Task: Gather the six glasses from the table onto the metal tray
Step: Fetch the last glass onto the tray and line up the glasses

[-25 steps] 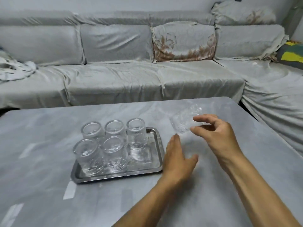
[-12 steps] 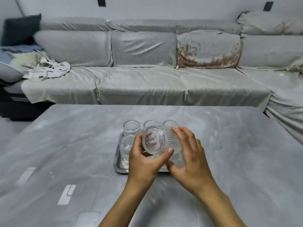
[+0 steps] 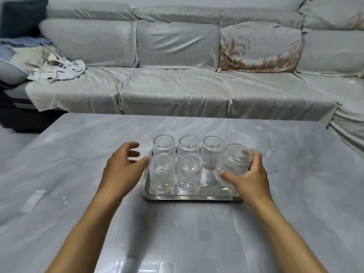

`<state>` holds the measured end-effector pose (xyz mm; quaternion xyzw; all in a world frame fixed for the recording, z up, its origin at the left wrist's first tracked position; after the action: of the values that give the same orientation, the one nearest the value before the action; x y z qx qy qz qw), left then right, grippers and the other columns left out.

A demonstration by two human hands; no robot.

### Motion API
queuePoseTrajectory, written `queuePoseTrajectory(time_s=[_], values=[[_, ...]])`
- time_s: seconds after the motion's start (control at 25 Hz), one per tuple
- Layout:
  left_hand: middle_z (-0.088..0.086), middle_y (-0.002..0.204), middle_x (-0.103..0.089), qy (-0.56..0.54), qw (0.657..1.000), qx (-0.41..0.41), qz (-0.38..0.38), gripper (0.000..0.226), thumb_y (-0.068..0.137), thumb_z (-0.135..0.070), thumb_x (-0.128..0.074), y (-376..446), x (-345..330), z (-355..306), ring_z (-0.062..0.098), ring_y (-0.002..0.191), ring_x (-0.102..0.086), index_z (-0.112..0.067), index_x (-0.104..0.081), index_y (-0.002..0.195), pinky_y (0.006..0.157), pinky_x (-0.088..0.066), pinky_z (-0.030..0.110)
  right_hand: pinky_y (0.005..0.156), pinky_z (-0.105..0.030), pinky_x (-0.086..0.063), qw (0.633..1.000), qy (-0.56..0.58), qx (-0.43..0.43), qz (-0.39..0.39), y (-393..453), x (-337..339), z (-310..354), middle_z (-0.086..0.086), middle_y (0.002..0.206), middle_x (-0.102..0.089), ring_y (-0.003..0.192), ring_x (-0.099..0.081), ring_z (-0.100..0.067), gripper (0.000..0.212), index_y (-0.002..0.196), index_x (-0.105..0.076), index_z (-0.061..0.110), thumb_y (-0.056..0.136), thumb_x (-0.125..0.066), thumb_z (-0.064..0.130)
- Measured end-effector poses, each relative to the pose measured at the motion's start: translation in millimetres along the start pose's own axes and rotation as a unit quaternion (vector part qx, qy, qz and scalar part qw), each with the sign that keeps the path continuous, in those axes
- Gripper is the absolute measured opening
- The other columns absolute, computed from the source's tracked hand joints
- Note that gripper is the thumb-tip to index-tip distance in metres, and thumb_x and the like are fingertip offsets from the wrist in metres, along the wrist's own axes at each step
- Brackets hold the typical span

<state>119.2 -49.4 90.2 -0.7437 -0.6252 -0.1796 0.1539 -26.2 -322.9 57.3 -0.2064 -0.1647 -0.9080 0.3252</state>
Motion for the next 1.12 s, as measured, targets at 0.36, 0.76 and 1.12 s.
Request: queuePoseTrajectory(time_s=[0.36, 0.76, 1.12], values=[[-0.004, 0.103, -0.072, 0.186, 0.973, 0.093, 0.104, 0.066, 0.067, -0.031, -0.081, 10.7, -34.6, 41.7, 0.025, 0.098, -0.068, -0.027, -0.058, 0.128, 0.087, -0.053, 0.038, 0.079, -0.032, -0.045, 0.999, -0.003, -0.03, 0.036, 0.1, -26.6, -29.9, 0.003, 0.113, -0.063, 0.1, -0.06, -0.021, 0.086, 0.126, -0.038, 0.035, 0.056, -0.087, 0.027], [-0.01, 0.097, -0.073, 0.175, 0.978, 0.057, 0.098, 0.039, 0.064, -0.032, -0.079, 13.8, -40.1, 46.9, 0.02, 0.086, -0.069, -0.035, -0.066, 0.1, 0.07, -0.048, 0.03, 0.087, -0.036, -0.05, 0.998, -0.02, -0.004, 0.056, -0.2, -31.5, -28.7, 0.007, 0.123, -0.061, 0.108, -0.06, -0.018, 0.087, 0.13, -0.036, 0.04, 0.059, -0.085, 0.031], [-0.008, 0.099, -0.073, 0.178, 0.979, 0.043, 0.089, 0.043, 0.067, -0.031, -0.082, 11.8, -39.9, 44.2, 0.021, 0.091, -0.068, -0.032, -0.068, 0.108, 0.075, -0.048, 0.031, 0.089, -0.038, -0.052, 0.995, -0.068, 0.005, 0.075, -3.7, -37.8, -28.9, 0.003, 0.127, -0.062, 0.108, -0.062, -0.021, 0.093, 0.138, -0.034, 0.035, 0.06, -0.084, 0.037]])
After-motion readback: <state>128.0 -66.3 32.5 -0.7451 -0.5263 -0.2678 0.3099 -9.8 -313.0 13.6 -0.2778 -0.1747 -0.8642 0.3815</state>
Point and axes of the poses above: each hand's wrist, its own y-axis towards the middle knuckle, its own x-axis out of the back of the hand, z = x × y, the point moved 3 cm from there along y, towards the middle knuckle
